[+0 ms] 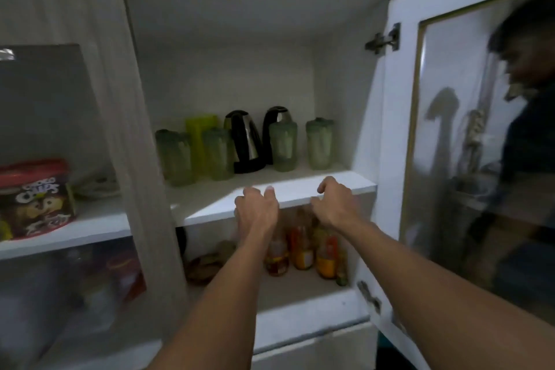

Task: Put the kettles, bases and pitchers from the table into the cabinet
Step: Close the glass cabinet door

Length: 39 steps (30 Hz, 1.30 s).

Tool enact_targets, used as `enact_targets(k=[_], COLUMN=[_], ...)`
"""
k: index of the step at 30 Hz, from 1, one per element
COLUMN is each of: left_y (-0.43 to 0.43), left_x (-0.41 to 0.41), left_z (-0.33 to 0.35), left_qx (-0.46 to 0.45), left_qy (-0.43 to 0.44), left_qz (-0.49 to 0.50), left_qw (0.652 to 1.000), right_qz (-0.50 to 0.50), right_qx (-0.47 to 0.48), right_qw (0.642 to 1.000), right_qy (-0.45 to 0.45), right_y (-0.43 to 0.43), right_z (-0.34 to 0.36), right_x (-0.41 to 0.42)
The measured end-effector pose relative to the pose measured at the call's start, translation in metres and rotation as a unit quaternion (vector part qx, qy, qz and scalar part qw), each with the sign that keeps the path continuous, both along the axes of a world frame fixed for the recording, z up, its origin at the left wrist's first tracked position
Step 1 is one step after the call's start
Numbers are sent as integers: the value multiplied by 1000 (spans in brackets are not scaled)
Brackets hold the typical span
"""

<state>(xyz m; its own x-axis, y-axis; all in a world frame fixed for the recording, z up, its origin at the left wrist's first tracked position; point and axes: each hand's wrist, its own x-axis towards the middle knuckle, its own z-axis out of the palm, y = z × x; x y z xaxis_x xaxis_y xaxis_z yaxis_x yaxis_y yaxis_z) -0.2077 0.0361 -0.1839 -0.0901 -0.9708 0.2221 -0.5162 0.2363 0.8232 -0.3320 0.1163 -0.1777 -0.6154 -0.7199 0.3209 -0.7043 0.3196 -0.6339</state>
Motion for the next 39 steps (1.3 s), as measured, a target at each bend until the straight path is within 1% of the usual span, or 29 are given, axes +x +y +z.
enact_targets(k=[3, 5, 10, 13, 17, 19, 22, 24, 26, 29, 32, 34, 36, 39], left_y=[51, 87, 177, 233, 305, 342, 394, 426, 452, 478, 489, 492, 494, 496], left_x=[-8, -18, -65, -97, -148, -175, -212, -235, -257, -280, -290, -292, -290, -281], left_z=[-33, -38, -11, 13, 37, 44, 50, 52, 53, 58, 74, 84, 88, 85], left_qx=[31, 33, -25, -53, -48, -47, -63, -65, -78, -125, -169, -178, -167, -159], left_qy=[-45, -39, -19, 0, 55, 66, 37, 11, 10, 24, 22, 24, 22, 3], left_qz=[-55, -90, -175, -226, -275, -297, -343, -366, -373, -352, -334, -336, -342, -347], left_qw=[997, 995, 984, 973, 959, 952, 937, 928, 924, 927, 927, 925, 925, 924], right_qz=[-43, -74, -162, -221, -306, -349, -400, -412, -404, -358, -290, -269, -270, -270], right_qx=[37, 46, 29, -10, -81, -121, -195, -237, -260, -260, -258, -276, -297, -287], right_qw=[998, 995, 982, 967, 930, 905, 854, 837, 849, 890, 918, 921, 916, 919], right_qy=[25, 48, 91, 123, 186, 211, 270, 271, 221, 113, 79, 57, 30, 30], right_y=[77, 124, 222, 267, 326, 355, 396, 422, 442, 456, 456, 455, 457, 460], right_z=[-9, -1, 30, 55, 89, 107, 131, 145, 156, 165, 167, 169, 168, 166], right_x=[-3, -13, -41, -56, -82, -100, -130, -151, -168, -191, -207, -211, -212, -203])
